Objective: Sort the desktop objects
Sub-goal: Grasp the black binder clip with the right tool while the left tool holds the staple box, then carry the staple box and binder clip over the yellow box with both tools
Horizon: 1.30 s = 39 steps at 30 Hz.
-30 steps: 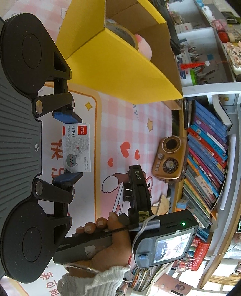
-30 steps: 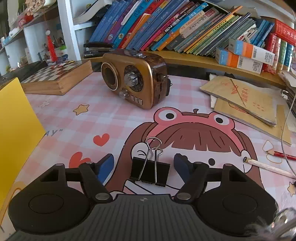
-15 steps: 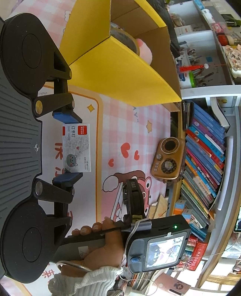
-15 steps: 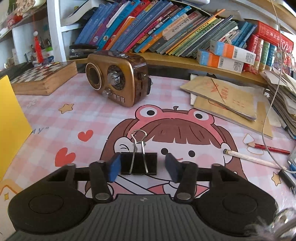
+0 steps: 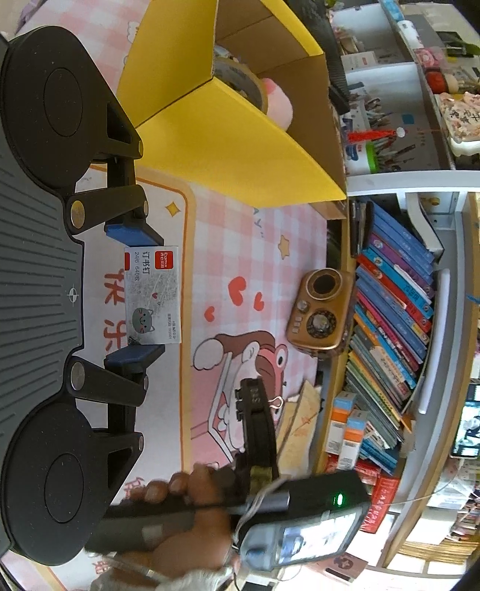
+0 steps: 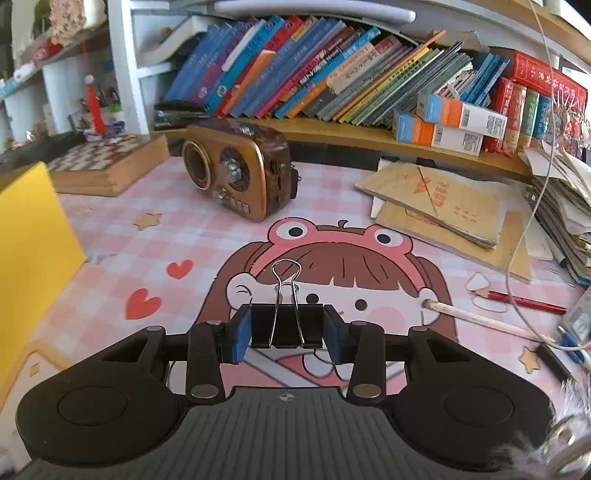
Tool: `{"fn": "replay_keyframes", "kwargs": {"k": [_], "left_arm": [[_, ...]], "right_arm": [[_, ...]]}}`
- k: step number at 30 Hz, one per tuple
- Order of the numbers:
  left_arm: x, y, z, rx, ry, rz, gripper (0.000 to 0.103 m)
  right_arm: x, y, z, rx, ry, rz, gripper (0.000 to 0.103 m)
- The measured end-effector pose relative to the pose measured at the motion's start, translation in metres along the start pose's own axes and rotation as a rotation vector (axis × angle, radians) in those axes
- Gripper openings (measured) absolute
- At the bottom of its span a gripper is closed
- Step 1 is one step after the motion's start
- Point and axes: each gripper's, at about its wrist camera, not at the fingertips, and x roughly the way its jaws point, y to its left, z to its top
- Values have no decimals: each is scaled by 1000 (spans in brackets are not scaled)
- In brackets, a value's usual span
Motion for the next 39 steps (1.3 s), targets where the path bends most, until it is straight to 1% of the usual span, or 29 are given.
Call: {"fn": "replay_keyframes", "kwargs": {"k": [5,11,16,20,25,30,39], "left_arm": [[-11,0,-2,-14,-21,-20,54],[-27,0,-8,-15,-35,-68,54],[-43,3,-16,8,-46,-111,54],[-57,13,-22,12,-61,-138,54],[-70,30,-29,19,-77,-158,54],[-86,49,-37,28,-87,-184,54],[-115,89,-60,38,-62,-210,54]], "right_arm": [[-40,-2,-8,-12,-23,51,37],[-93,-5,-23,-14,-26,107,37],[-129,-2,-41,-24,-10,111,37],[-150,4,-55,-12,8,106,37],[-166,21,-73,18,32,92,37],[-182,48,-86,28,38,92,37],[-208,102,-109,23,58,112,37]]}}
